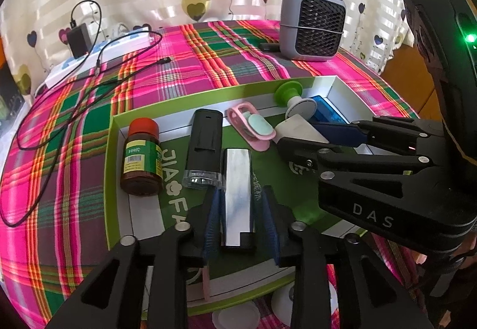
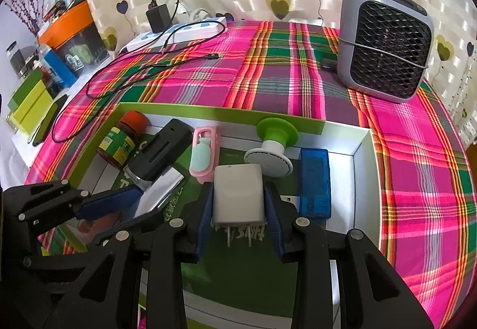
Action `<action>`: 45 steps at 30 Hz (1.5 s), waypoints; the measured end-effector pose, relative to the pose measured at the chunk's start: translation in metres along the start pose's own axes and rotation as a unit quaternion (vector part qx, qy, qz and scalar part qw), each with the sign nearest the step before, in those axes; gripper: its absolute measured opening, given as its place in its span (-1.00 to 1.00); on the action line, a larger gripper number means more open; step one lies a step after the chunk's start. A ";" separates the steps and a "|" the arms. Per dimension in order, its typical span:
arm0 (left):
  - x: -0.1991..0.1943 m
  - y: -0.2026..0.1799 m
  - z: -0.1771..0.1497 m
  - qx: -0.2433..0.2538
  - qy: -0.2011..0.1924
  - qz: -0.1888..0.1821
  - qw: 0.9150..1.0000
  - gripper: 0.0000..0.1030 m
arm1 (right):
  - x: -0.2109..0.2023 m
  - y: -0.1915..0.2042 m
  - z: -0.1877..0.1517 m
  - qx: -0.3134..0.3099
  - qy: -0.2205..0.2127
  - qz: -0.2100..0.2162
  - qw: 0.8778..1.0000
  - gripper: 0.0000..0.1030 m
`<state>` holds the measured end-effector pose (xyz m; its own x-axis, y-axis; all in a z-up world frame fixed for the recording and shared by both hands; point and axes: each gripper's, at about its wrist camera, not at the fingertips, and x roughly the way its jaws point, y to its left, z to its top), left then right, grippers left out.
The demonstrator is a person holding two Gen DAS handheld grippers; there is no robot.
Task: Organize rigid objects
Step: 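Open the left tool on the bar in the box while the right releases the charger, then withdraw both tools from the box toward the white ball and egg-shaped object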
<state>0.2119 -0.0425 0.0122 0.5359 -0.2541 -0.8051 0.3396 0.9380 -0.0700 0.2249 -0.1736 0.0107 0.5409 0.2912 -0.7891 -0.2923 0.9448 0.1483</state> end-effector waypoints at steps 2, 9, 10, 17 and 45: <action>-0.001 0.000 -0.001 0.003 0.000 0.004 1.000 -0.41 | -0.001 0.000 -0.001 0.004 0.000 0.001 1.000 -0.31; -0.005 0.000 -0.003 0.002 -0.001 0.007 1.000 -0.39 | -0.006 0.000 -0.002 0.012 -0.008 0.002 1.000 -0.30; -0.006 0.000 -0.004 0.002 -0.002 0.008 1.000 -0.38 | -0.008 0.000 -0.003 0.014 -0.010 0.002 1.000 -0.30; -0.019 -0.001 -0.010 0.001 -0.010 0.005 1.000 -0.37 | -0.016 0.001 -0.008 0.026 -0.017 0.002 1.000 -0.30; -0.098 0.018 -0.063 -0.049 -0.072 0.032 0.996 -0.36 | -0.082 0.019 -0.059 0.036 -0.079 0.012 0.996 -0.30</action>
<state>0.1170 0.0142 0.0527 0.6622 -0.2169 -0.7172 0.2277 0.9702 -0.0832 0.1287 -0.1886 0.0434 0.6526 0.3293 -0.6824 -0.2527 0.9436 0.2138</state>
